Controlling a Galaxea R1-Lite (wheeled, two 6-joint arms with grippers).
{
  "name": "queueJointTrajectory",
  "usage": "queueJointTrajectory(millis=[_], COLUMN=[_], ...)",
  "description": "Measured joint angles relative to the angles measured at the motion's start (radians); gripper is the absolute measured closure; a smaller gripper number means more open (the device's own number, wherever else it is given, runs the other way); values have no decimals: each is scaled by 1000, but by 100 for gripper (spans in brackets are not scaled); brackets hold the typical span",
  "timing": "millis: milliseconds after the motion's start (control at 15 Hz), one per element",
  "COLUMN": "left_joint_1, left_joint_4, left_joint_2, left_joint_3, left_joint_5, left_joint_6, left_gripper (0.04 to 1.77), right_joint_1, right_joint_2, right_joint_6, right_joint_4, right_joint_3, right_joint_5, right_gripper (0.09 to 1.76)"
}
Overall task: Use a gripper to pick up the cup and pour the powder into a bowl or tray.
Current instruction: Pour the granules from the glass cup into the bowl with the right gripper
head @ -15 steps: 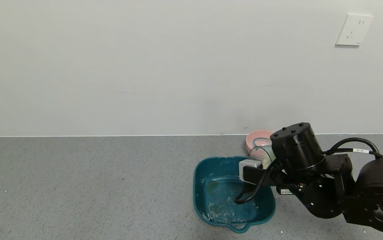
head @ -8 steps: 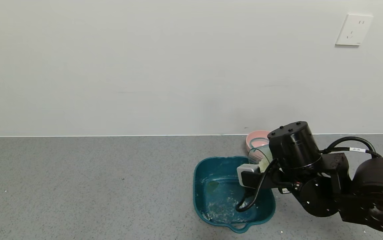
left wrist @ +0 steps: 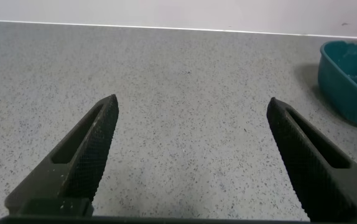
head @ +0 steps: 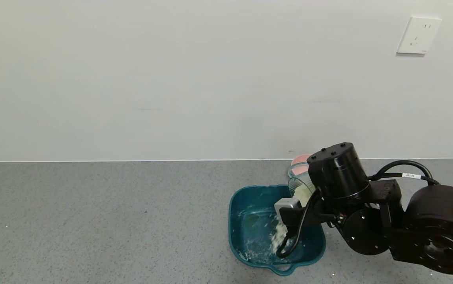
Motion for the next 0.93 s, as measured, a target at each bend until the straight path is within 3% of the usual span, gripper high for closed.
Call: queueJointTrajectory(millis=[933], left_joint_1=[0], left_joint_4=[0], left_joint_2=[0], left_joint_3=[0], left_joint_5=[0], left_joint_6=[0], left_gripper=[9], right_joint_1=[37], right_joint_2=[18], right_joint_6=[-134], right_joint_4=[0], right_joint_3=[0], right_joint_5=[-49], right_gripper=[51])
